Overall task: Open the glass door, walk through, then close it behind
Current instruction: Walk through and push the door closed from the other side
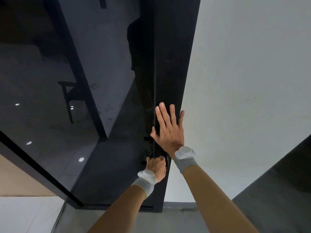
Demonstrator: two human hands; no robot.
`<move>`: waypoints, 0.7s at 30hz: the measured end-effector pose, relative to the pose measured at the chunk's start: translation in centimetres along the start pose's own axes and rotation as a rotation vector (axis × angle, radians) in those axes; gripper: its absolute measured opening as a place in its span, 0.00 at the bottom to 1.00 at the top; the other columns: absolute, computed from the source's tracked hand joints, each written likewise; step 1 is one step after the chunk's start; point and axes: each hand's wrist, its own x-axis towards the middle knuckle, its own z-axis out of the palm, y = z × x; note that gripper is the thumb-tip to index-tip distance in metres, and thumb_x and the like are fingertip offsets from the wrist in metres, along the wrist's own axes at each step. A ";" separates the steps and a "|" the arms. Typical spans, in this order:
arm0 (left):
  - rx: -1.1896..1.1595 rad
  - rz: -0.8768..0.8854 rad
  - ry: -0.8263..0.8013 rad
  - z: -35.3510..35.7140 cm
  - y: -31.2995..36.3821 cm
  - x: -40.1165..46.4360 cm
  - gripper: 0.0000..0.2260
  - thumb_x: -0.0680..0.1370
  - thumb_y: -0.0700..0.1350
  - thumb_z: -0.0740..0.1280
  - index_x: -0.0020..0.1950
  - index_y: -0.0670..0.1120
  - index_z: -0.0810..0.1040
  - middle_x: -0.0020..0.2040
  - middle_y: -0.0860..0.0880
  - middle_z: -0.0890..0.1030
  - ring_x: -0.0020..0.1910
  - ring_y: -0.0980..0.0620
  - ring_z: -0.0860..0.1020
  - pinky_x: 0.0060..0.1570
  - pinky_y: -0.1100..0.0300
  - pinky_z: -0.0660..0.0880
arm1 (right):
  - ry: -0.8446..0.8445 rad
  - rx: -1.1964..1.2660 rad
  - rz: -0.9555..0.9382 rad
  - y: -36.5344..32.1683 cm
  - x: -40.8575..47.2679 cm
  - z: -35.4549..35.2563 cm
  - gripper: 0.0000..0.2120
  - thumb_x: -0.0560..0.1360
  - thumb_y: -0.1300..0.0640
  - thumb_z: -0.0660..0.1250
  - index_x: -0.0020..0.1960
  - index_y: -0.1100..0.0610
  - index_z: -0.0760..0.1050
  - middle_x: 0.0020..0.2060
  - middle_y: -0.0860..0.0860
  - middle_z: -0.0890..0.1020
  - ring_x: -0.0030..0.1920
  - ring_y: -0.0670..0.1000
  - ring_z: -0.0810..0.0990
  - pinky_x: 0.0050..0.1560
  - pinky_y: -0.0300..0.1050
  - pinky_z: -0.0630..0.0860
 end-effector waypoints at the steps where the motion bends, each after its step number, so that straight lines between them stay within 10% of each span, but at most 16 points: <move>1: 0.001 0.000 0.002 0.0 0.0 0.0 0.17 0.84 0.50 0.63 0.67 0.41 0.72 0.56 0.42 0.84 0.54 0.40 0.83 0.62 0.45 0.70 | 0.005 0.005 0.002 0.0 0.0 0.0 0.46 0.78 0.46 0.69 0.87 0.51 0.47 0.86 0.46 0.37 0.86 0.54 0.37 0.82 0.70 0.47; 21: -0.027 -0.029 -0.045 -0.7 0.2 -0.4 0.14 0.84 0.49 0.63 0.65 0.42 0.72 0.55 0.43 0.84 0.53 0.39 0.83 0.62 0.45 0.68 | -0.031 0.045 0.020 -0.3 -0.1 -0.9 0.41 0.80 0.47 0.69 0.86 0.53 0.53 0.86 0.48 0.41 0.86 0.54 0.36 0.80 0.75 0.58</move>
